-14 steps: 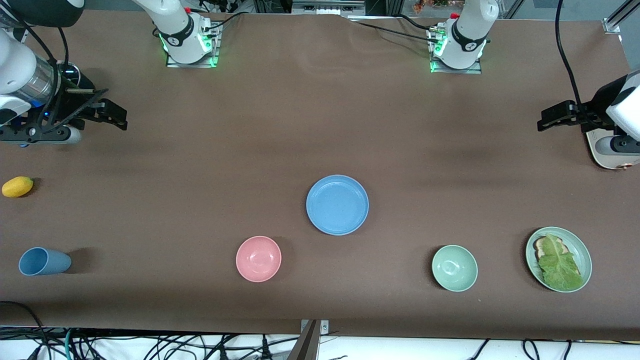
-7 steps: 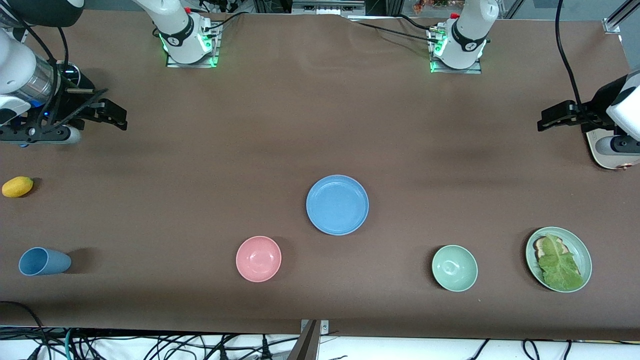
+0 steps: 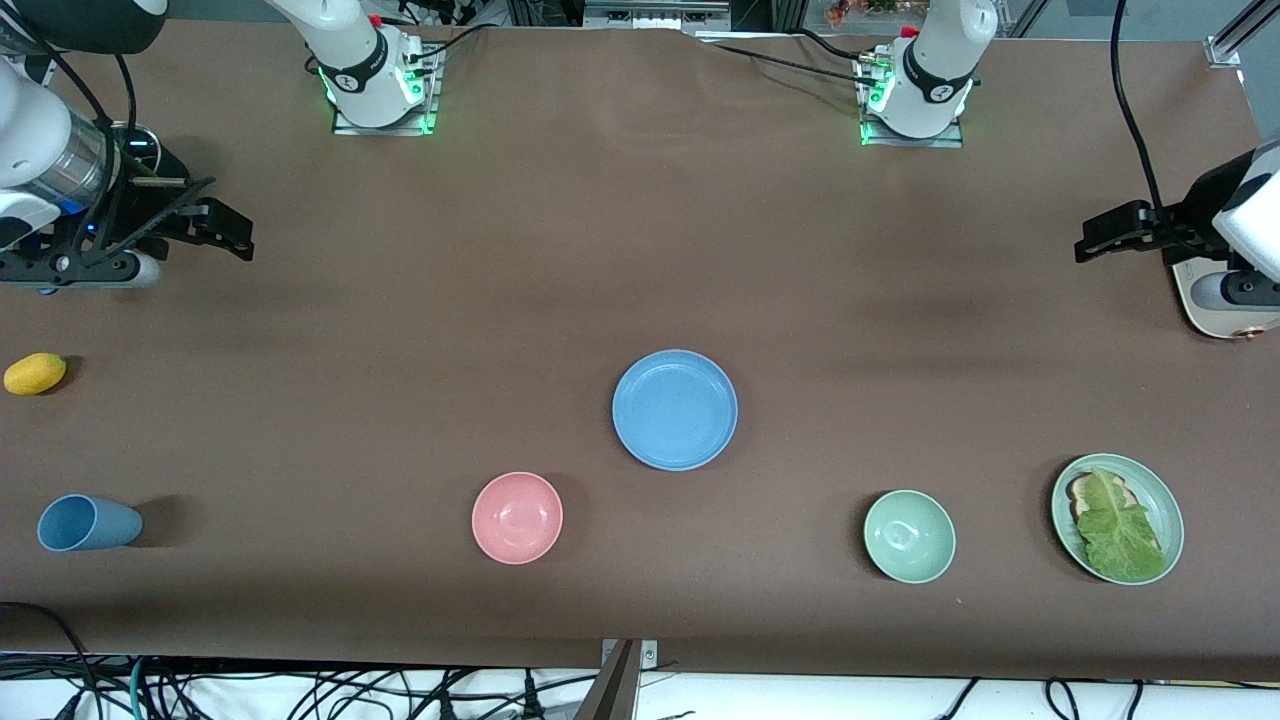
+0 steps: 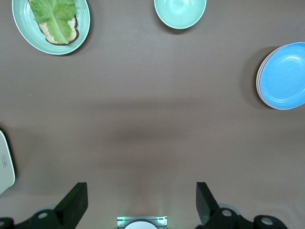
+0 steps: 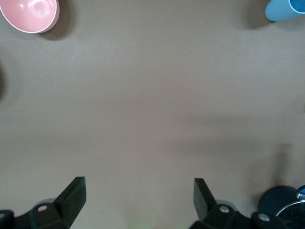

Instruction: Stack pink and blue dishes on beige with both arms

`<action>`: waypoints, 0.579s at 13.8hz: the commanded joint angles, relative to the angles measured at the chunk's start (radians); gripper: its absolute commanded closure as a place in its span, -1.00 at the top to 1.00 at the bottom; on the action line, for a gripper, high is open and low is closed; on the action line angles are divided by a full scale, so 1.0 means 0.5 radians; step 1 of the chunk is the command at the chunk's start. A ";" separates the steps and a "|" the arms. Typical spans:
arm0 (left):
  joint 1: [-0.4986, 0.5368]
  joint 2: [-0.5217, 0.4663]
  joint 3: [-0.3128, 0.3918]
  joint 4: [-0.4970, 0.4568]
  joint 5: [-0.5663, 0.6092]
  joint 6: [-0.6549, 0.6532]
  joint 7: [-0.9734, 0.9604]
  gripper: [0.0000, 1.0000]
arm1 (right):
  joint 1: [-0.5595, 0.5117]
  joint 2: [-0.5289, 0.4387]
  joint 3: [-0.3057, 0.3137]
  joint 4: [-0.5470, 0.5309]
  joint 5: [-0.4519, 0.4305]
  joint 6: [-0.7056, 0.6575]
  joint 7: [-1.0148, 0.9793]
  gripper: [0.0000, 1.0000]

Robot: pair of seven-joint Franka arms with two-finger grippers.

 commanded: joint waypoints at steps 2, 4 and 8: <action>0.006 0.015 0.011 0.041 -0.054 -0.004 0.043 1.00 | -0.025 0.028 0.023 0.056 -0.019 -0.019 -0.023 1.00; 0.009 0.015 0.011 0.041 -0.054 -0.004 0.043 1.00 | -0.025 0.031 0.023 0.065 -0.019 -0.019 -0.023 1.00; 0.006 0.012 0.011 0.041 -0.054 -0.004 0.046 1.00 | -0.025 0.031 0.023 0.068 -0.016 -0.016 -0.023 1.00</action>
